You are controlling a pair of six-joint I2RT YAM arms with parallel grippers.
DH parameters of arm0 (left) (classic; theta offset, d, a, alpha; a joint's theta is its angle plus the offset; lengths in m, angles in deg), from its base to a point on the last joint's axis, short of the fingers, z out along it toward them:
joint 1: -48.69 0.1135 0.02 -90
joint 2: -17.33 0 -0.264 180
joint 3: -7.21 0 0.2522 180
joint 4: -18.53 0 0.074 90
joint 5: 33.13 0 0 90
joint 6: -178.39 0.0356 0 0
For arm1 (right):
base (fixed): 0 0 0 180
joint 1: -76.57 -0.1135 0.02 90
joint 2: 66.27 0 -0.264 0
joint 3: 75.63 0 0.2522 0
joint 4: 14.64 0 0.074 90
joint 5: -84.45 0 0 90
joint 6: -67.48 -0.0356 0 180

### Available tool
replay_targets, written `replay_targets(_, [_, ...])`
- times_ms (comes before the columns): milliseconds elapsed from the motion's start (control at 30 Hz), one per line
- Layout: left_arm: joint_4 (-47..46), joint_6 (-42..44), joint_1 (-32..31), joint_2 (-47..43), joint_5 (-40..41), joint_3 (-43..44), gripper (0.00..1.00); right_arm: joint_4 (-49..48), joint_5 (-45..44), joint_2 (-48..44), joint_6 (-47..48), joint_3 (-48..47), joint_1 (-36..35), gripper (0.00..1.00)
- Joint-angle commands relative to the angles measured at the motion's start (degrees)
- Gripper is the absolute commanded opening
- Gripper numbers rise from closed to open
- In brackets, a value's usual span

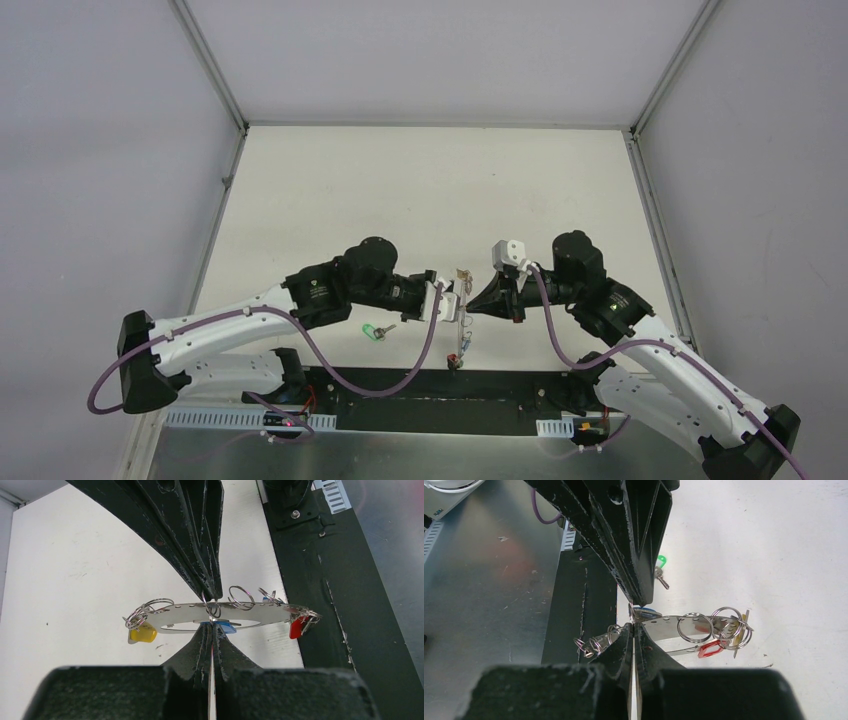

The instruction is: Put the keys on the keyring

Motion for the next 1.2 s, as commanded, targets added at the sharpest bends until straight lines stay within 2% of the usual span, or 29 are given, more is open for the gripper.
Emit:
replay_targets(0, [-1.3, 1.4, -1.3, -1.9, 1.0, -0.8, 0.00, -4.3, 1.2, -0.5, -0.4, -2.6, 0.0, 0.00])
replay_targets(1033, [1.1, 3.0, -4.3, -2.6, 6.2, -1.2, 0.00, -5.3, 0.9, -0.8, -1.5, -2.3, 0.0, 0.00])
replay_targets(1133, [1.1, 2.3, -4.3, -3.4, 6.7, -1.4, 0.13, -5.3, 0.9, -0.8, -1.5, -2.2, 0.0, 0.00])
replay_targets(1167, [0.9, 1.9, -4.4, -3.8, 7.0, -1.4, 0.30, -5.3, 0.9, -0.9, -1.5, -2.3, 0.0, 0.00])
